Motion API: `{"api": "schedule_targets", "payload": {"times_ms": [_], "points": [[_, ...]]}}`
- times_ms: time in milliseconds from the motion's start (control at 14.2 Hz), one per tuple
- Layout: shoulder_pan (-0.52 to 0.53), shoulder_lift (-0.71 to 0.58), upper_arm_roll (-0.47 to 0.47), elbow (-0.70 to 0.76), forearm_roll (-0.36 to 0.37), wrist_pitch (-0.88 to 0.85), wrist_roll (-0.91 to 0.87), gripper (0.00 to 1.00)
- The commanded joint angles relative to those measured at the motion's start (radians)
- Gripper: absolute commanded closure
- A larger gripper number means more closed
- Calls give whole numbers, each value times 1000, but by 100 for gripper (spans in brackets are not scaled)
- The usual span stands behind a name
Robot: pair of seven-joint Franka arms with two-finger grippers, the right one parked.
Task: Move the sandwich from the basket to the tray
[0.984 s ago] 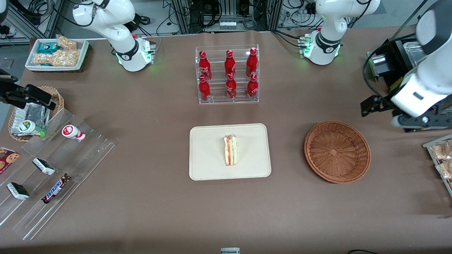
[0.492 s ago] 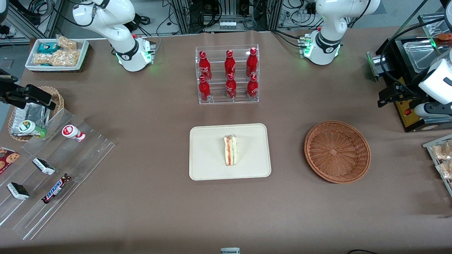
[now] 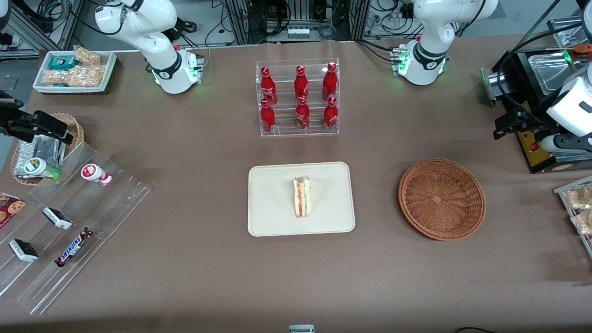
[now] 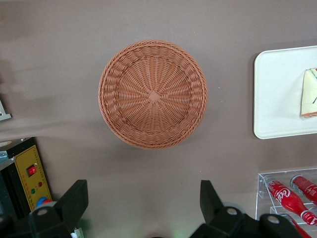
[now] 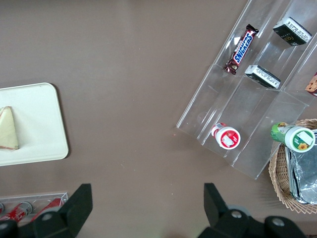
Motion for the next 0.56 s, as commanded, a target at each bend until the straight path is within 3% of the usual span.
{"api": "schedule_targets", "payload": {"times_ms": [0, 492], "points": [[0, -7, -3, 6, -13, -15, -3, 0], [-7, 2, -8, 5, -13, 3, 0, 0]]}}
